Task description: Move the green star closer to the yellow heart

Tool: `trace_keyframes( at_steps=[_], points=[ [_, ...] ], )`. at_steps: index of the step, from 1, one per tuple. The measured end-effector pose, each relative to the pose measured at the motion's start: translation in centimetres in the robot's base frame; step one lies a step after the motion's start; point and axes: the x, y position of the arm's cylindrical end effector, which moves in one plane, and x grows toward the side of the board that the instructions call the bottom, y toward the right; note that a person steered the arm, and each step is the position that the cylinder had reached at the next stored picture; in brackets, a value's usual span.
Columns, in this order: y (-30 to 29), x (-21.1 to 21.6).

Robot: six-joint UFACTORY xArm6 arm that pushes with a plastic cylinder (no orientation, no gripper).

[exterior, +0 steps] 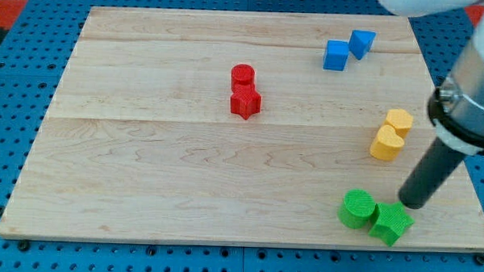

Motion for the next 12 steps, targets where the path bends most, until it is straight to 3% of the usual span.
trace_keyframes(
  at_steps=[1, 2, 3, 5, 6, 8, 12],
  points=[
    [6.1, 1.2],
    [2.5, 5.6],
    [-1.0, 5.7],
    [-16.9, 0.7],
    [-15.4, -0.3],
    [-18.1, 2.7],
    [-12.3, -0.4]
  ],
)
